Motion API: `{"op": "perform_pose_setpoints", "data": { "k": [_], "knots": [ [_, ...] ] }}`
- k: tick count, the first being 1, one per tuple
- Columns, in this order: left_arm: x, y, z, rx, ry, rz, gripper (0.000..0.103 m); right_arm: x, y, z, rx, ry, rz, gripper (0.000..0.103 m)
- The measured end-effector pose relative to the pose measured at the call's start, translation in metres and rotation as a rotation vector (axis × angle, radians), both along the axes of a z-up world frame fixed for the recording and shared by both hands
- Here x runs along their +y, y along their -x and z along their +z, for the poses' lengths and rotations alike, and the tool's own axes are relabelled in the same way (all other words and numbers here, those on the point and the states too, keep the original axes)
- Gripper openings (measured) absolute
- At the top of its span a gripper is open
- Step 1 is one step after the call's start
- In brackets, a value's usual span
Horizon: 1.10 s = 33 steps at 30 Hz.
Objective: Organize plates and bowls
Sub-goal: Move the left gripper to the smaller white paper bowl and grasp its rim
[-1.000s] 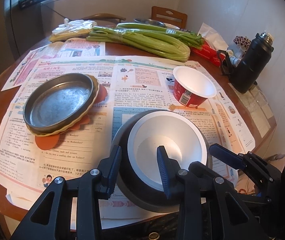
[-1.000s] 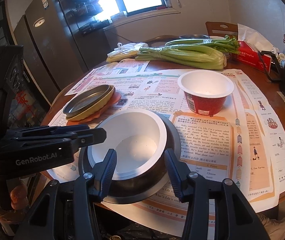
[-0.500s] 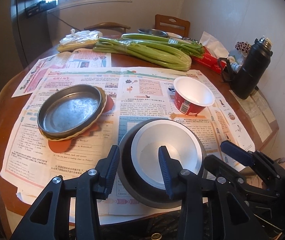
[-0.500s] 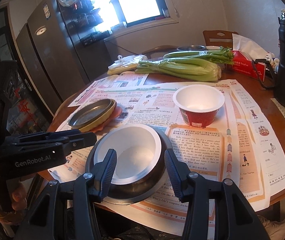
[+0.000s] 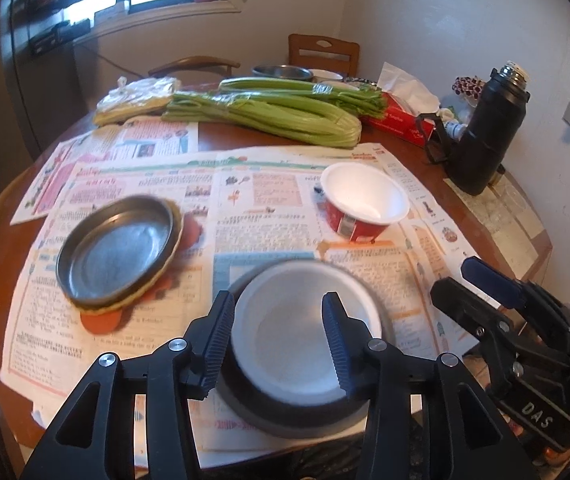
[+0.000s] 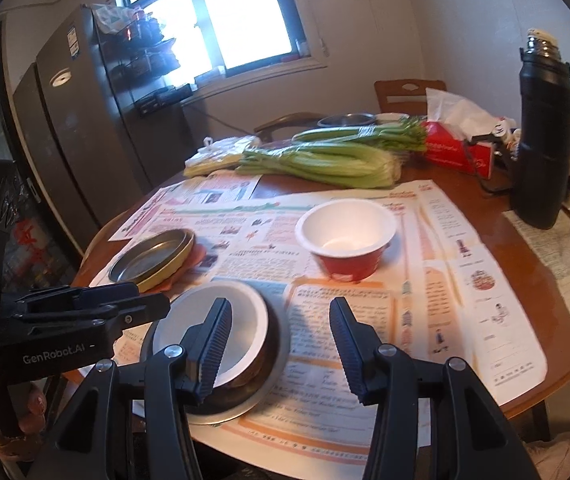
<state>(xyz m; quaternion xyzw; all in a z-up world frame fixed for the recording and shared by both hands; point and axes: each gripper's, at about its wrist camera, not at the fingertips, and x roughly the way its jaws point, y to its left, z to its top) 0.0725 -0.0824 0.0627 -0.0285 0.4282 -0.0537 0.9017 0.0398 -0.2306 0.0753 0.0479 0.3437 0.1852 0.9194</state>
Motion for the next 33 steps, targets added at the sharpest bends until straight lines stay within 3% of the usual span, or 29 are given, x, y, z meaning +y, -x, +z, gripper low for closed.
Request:
{"op": "perform_pose_setpoints", "data": {
  "k": [7,14,24,33],
  "knots": [
    [-0.018,-0.029,0.018,-0.034,-0.015,-0.052,0.051,-0.010,-0.006,0.016,-0.063,0.005,-0.028,0.054],
    [-0.030,-0.072,0.018,-0.030,-0.019,-0.108,0.052,-0.025,-0.033,0.015,-0.050,-0.001,-0.091,0.056],
    [-0.045,-0.136,-0.008,0.054,0.029,-0.162,0.052,-0.059,-0.088,-0.020,0.077,-0.045,-0.200,0.056],
    [-0.053,-0.165,-0.041,0.133,0.037,-0.175,0.052,-0.059,-0.117,-0.044,0.154,-0.069,-0.183,0.056]
  ]
}}
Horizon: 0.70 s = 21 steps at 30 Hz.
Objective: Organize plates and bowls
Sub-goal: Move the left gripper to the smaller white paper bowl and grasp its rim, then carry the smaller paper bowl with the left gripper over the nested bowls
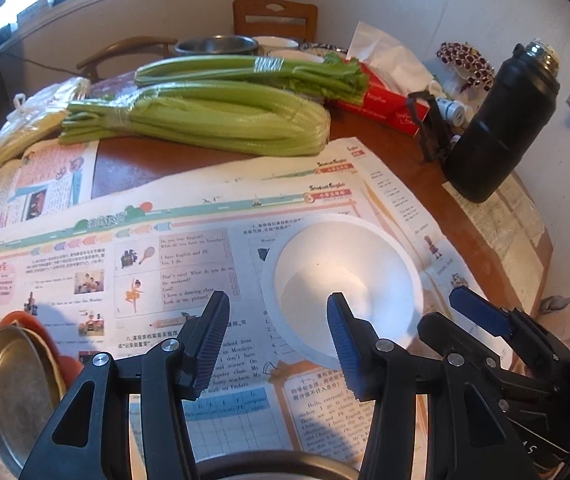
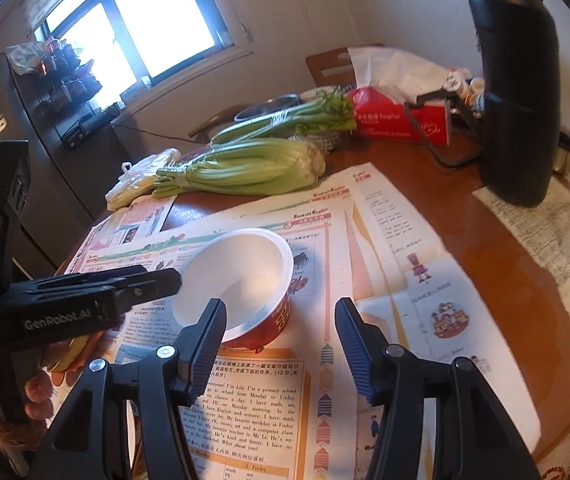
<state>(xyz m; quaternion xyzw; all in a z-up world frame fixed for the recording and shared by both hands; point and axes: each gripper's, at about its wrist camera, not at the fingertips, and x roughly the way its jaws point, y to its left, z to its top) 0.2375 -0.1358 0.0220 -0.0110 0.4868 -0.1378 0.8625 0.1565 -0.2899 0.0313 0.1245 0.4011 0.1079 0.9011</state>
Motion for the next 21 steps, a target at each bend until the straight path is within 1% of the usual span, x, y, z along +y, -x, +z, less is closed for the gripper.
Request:
{"op": "perform_pose_setpoints", "data": {
  "k": [3,6,8,14,16,17,18,21],
  "knots": [
    [0.002,-0.004,-0.007,0.024,0.010,0.002,0.052,0.003,-0.006,-0.006,0.002,0.018,0.010,0.056],
    [0.001,-0.008,-0.012,0.033,0.008,0.008,0.052,0.007,-0.012,-0.011,0.010,0.014,0.028,0.056],
    [0.001,-0.009,-0.013,0.038,0.017,0.006,0.052,0.012,-0.016,-0.013,0.011,0.022,0.041,0.051],
    [0.002,-0.014,-0.019,0.058,0.038,0.005,0.052,0.033,-0.017,-0.014,-0.012,0.053,0.116,0.046],
    [0.004,-0.016,-0.022,0.068,0.055,0.010,0.048,0.041,-0.015,-0.015,-0.019,0.062,0.148,0.046],
    [0.005,-0.016,-0.024,0.071,0.053,0.019,0.048,0.045,-0.014,-0.015,-0.020,0.060,0.163,0.046],
    [0.007,-0.017,-0.025,0.069,0.042,0.024,0.045,0.049,-0.012,-0.015,-0.019,0.055,0.179,0.046],
    [0.012,-0.016,-0.027,0.071,0.052,0.032,0.043,0.057,-0.008,-0.013,-0.036,0.079,0.183,0.046]
  ]
}}
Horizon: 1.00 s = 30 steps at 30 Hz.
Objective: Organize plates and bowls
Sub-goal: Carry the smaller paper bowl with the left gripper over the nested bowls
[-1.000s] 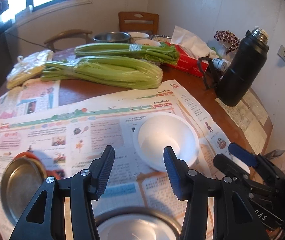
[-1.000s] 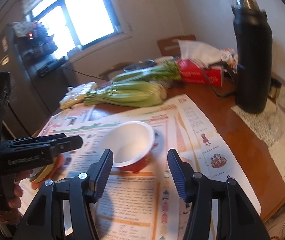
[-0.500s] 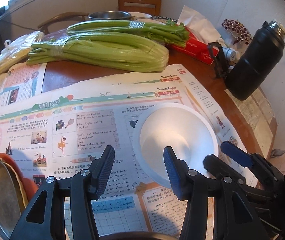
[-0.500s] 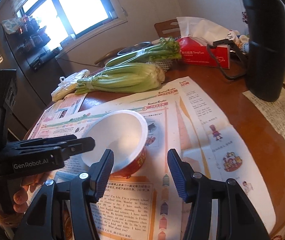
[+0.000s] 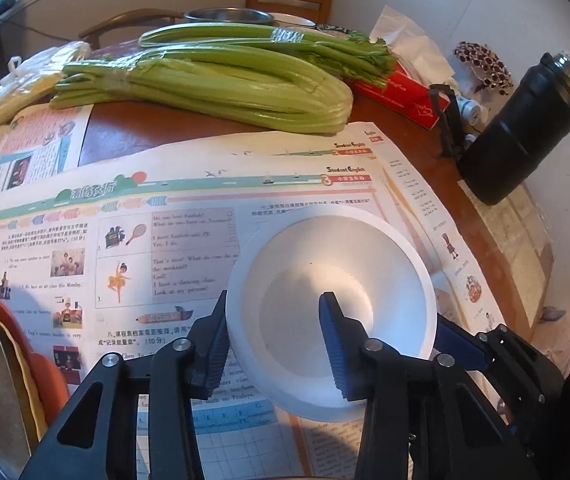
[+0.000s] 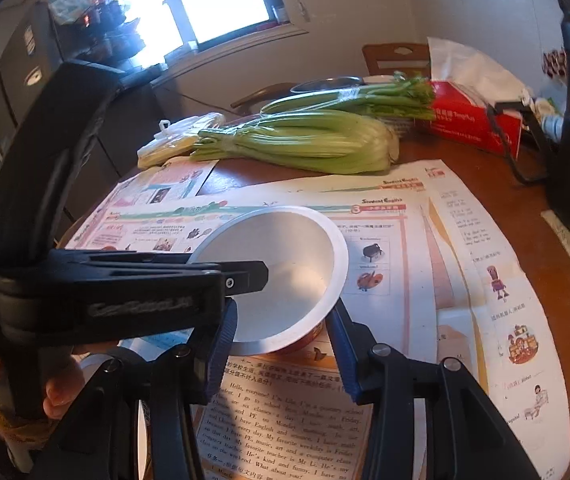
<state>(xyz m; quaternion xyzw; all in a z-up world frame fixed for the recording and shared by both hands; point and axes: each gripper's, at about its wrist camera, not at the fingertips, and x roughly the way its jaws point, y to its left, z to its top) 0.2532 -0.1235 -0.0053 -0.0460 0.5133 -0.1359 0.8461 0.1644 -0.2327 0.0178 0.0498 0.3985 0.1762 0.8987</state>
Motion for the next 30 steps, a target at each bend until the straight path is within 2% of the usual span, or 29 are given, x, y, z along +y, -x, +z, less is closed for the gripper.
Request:
{"op": "perform_pose_setpoints", "data": {
  "k": [10,30],
  "knots": [
    [0.012,0.016,0.022,-0.043,0.050,0.009,0.043,0.006,0.011,0.015,-0.012,-0.028,0.016,0.046],
    [0.023,0.089,0.092,-0.199,0.024,0.015,0.043,0.020,0.065,0.074,-0.142,-0.015,0.045,0.046]
  ]
}}
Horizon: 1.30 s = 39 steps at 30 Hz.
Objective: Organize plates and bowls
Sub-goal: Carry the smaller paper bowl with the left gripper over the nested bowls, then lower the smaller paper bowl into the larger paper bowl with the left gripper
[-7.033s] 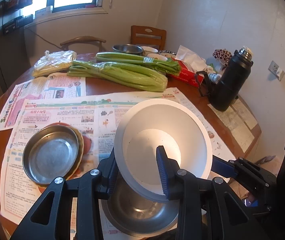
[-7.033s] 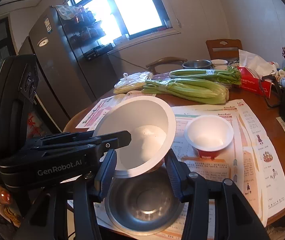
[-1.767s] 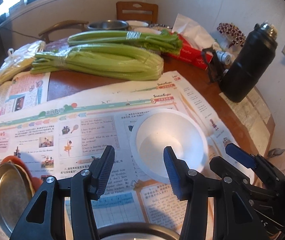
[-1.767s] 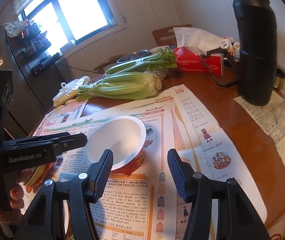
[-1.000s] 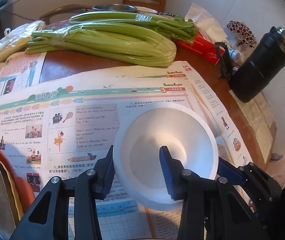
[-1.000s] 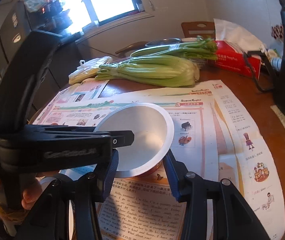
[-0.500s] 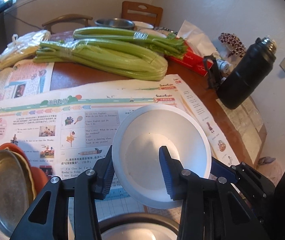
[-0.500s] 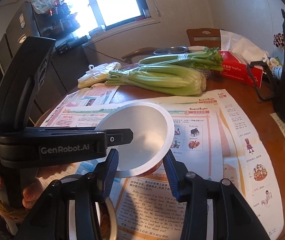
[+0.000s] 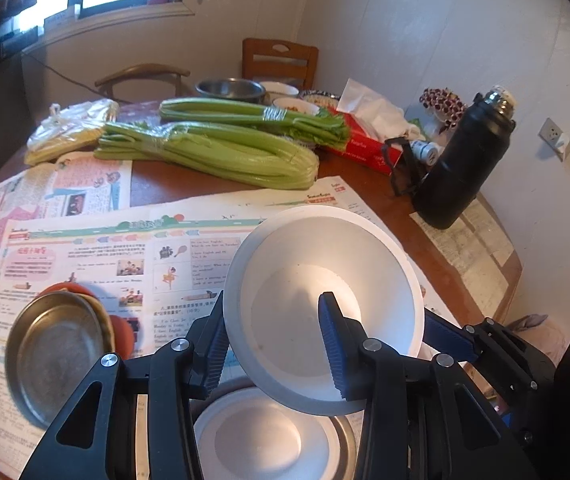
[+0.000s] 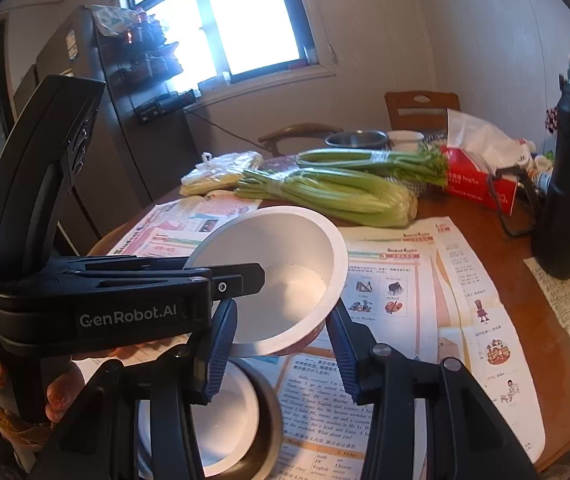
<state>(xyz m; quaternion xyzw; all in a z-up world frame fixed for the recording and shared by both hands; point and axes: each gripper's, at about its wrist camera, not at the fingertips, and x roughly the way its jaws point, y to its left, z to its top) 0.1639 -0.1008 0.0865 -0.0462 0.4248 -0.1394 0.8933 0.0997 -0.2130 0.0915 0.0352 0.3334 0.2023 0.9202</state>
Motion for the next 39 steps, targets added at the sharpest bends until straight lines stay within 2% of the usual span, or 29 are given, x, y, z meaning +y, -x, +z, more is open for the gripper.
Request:
{"op": "perform_pose_setpoints", "data": {
  "k": [13,19,21,25,32,39],
  "knots": [
    [0.016,0.051,0.039,-0.069,0.000,0.027,0.043,0.015,0.043,0.032,-0.055,-0.009,0.047,0.047],
    [0.021,0.071,0.045,-0.087,-0.004,0.049,0.043,0.021,0.062,0.042,-0.074,-0.009,0.072,0.047],
    [0.019,0.078,0.046,-0.096,-0.027,0.051,0.043,0.022,0.068,0.043,-0.076,-0.009,0.082,0.047],
    [0.018,0.089,0.044,-0.085,-0.049,0.060,0.044,0.024,0.078,0.041,-0.078,-0.007,0.094,0.047],
    [0.022,0.100,0.031,-0.070,-0.036,0.077,0.044,0.024,0.085,0.031,-0.054,-0.009,0.124,0.047],
    [0.022,0.097,0.009,-0.017,-0.024,0.078,0.044,0.024,0.084,0.013,-0.005,-0.003,0.131,0.047]
  ]
}}
